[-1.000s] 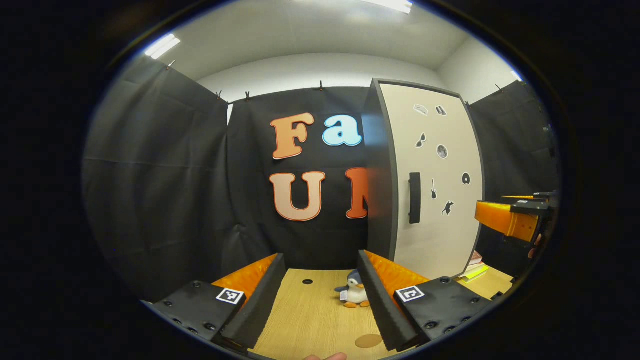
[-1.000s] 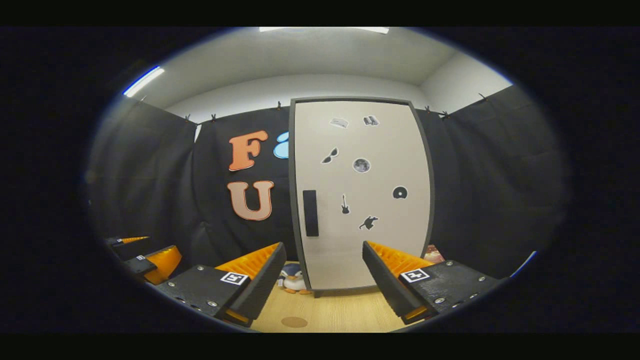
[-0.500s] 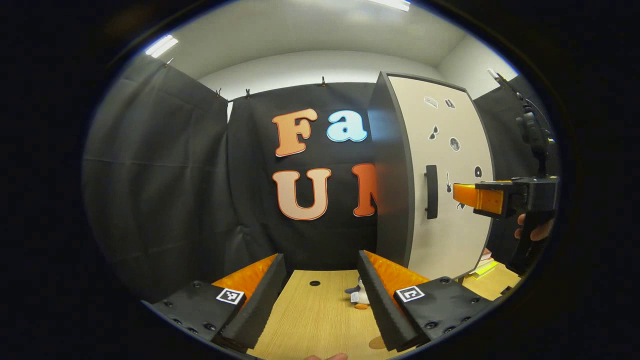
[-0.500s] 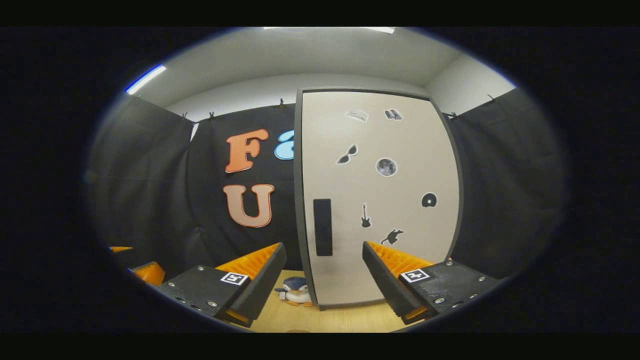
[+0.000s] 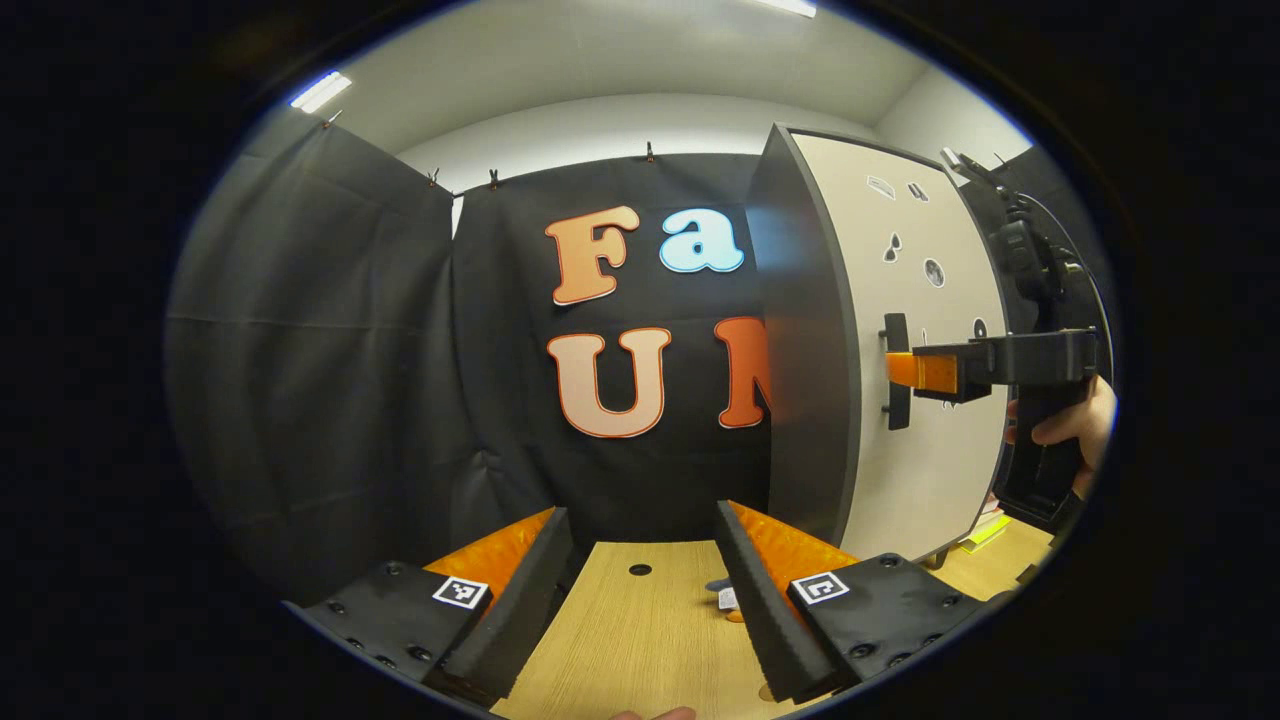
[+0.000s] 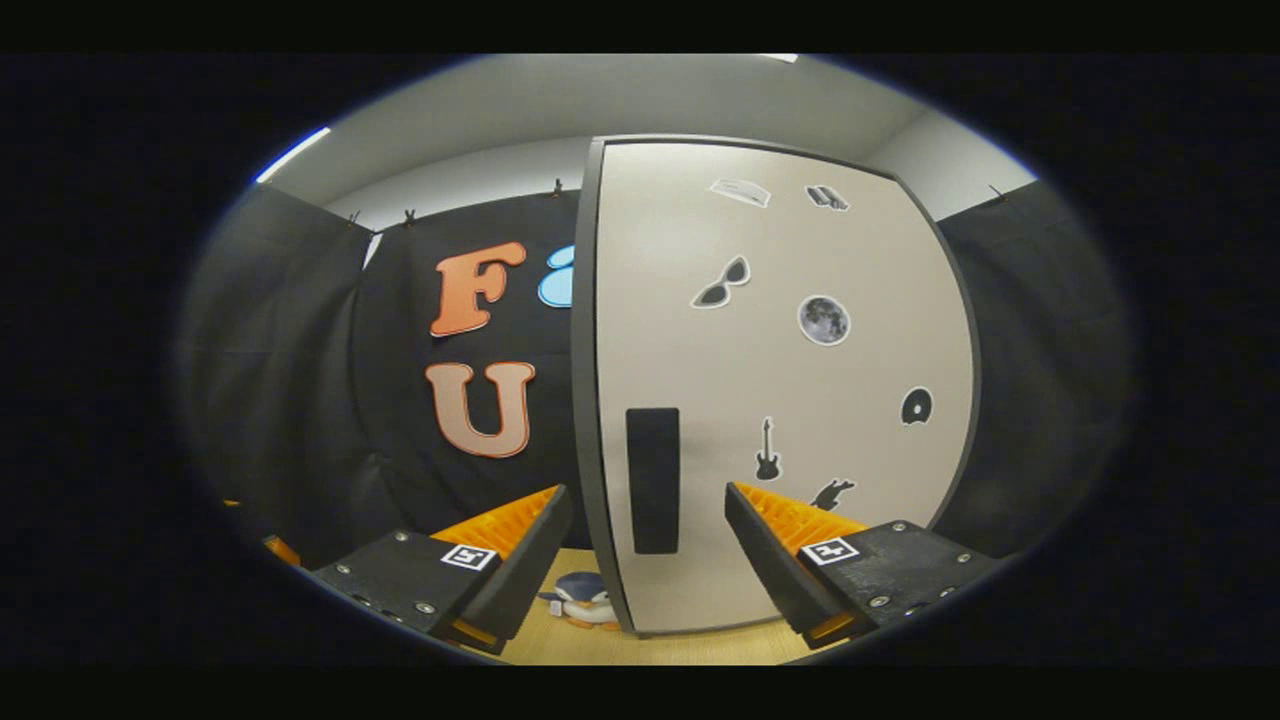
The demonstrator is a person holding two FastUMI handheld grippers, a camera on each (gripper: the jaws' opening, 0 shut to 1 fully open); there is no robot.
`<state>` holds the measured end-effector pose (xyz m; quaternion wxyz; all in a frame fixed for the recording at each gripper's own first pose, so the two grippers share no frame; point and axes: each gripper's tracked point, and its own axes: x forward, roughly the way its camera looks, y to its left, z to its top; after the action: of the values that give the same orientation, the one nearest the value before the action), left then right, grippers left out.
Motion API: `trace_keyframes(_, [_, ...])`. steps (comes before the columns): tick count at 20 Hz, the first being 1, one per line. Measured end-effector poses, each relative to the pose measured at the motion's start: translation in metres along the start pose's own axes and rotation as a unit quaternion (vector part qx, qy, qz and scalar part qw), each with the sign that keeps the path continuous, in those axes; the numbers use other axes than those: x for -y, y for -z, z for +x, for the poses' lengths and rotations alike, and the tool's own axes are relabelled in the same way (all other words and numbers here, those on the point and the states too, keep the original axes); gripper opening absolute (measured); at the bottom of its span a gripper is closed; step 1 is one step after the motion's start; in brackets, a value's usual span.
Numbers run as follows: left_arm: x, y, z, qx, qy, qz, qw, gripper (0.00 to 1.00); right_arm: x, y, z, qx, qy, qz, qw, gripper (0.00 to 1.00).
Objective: Open the cabinet door with the right hand, grasp the bottle in the cabinet with the left hand and place it on the coaster, then close the cabinet door with the right hand.
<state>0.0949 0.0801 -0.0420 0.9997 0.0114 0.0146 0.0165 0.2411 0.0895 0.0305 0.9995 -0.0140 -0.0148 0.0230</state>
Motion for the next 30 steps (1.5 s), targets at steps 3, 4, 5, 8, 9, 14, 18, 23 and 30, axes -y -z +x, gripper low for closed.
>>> trace_keyframes(3, [-0.005,0.004,0.011,-0.005,0.0,0.004,1.0,0.95,0.0,0.006,0.019,-0.004,0.003,-0.008,1.0,0.95])
trace_keyframes(4, [-0.007,0.006,0.013,-0.006,-0.002,0.006,1.0,0.94,0.001,0.008,0.023,-0.005,0.005,-0.01,1.0,0.95])
trace_keyframes(5, [-0.01,0.007,0.015,-0.006,-0.004,0.007,1.0,0.94,0.003,0.01,0.029,-0.005,0.009,-0.008,1.0,0.86])
trace_keyframes(8, [-0.011,0.01,0.023,-0.009,-0.002,0.005,1.0,0.95,0.005,0.014,0.038,-0.006,0.015,-0.005,1.0,0.84])
trace_keyframes(9, [-0.01,0.011,0.025,-0.01,0.0,0.003,1.0,0.95,0.005,0.014,0.04,-0.005,0.013,-0.005,1.0,0.81])
trace_keyframes(14, [-0.008,0.014,0.027,-0.012,0.007,0.0,1.0,0.94,0.009,0.02,0.05,-0.012,0.023,0.008,1.0,0.46])
trace_keyframes(18, [-0.009,0.015,0.024,-0.013,0.007,0.0,1.0,0.95,0.008,0.018,0.046,-0.006,0.031,-0.01,0.999,0.34])
trace_keyframes(23, [-0.005,0.012,0.014,-0.012,0.007,-0.001,1.0,0.94,0.008,0.018,0.04,-0.017,0.025,0.022,0.999,0.27])
trace_keyframes(30, [0.013,0.001,-0.011,-0.003,0.022,0.005,1.0,0.95,0.01,0.017,0.012,-0.014,0.016,0.029,0.999,0.18])
